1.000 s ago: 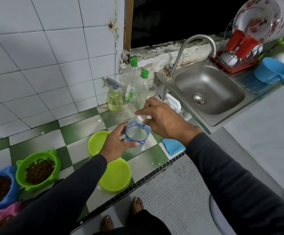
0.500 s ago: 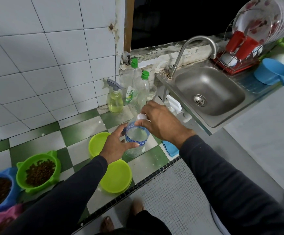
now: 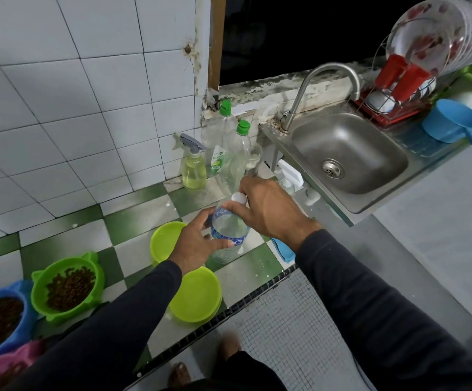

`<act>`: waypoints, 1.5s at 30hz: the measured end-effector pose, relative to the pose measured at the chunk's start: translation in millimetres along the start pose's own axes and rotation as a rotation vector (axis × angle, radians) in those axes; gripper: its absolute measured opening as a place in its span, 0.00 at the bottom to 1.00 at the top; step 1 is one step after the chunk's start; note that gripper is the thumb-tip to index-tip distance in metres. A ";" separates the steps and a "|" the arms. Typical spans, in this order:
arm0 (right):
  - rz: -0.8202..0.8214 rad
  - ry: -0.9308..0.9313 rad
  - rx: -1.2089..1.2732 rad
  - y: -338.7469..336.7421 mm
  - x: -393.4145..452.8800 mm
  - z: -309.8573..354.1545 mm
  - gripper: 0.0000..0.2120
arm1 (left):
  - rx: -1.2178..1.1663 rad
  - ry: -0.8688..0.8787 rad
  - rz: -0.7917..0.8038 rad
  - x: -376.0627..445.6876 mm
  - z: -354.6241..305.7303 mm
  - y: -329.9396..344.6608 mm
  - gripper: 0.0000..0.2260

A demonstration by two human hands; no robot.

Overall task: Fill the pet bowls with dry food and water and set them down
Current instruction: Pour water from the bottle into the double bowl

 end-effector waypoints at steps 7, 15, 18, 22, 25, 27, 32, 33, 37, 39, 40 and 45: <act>0.127 -0.141 0.110 -1.1 -4.9 11.5 0.22 | -0.007 -0.011 0.001 0.0 0.3 -0.5 0.33; 0.048 -0.060 0.026 -3.0 -3.5 3.8 0.22 | 0.037 -0.004 -0.003 -2.3 -3.1 -0.9 0.33; 0.120 -0.138 0.054 0.1 -5.6 11.2 0.23 | 0.034 -0.012 -0.005 -2.2 -3.6 -1.1 0.33; 0.062 -0.126 0.024 1.2 -4.6 11.6 0.13 | 0.055 -0.010 -0.019 -2.8 -4.9 0.4 0.33; 0.028 -0.091 0.055 3.9 -3.7 9.4 0.12 | 0.051 -0.005 -0.022 -4.5 -4.9 -0.3 0.33; 0.021 -0.070 0.067 4.7 -2.4 7.9 0.11 | 0.050 -0.006 -0.019 -5.4 -5.0 0.1 0.32; 0.008 -0.031 0.095 1.9 -3.4 7.7 0.12 | 0.055 -0.004 -0.015 -6.3 -5.3 1.3 0.32; 0.000 -0.028 0.095 0.7 -4.3 8.1 0.12 | 0.055 -0.003 -0.010 -6.6 -5.3 1.5 0.33; -0.013 0.004 0.067 0.8 -11.6 8.8 0.15 | 0.091 0.001 0.032 -10.2 -9.1 2.7 0.35; -0.007 0.040 0.058 2.9 -17.5 9.3 0.22 | 0.118 -0.009 0.041 -14.2 -10.9 0.9 0.39; -0.004 0.053 0.050 3.9 -20.6 10.3 0.25 | 0.139 -0.019 0.039 -16.9 -12.1 -1.3 0.40; 0.005 0.062 0.026 8.0 -35.8 19.9 0.31 | 0.303 -0.006 -0.021 -36.8 -24.7 -20.8 0.37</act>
Point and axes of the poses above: each hand's wrist, its own x-axis towards the middle knuckle, its own y-axis out of the palm, z = x × y, the point moved 10 cm from there along x, towards the middle knuckle, and after that the axes turned 12 degrees about x, right-handed, at the moved point
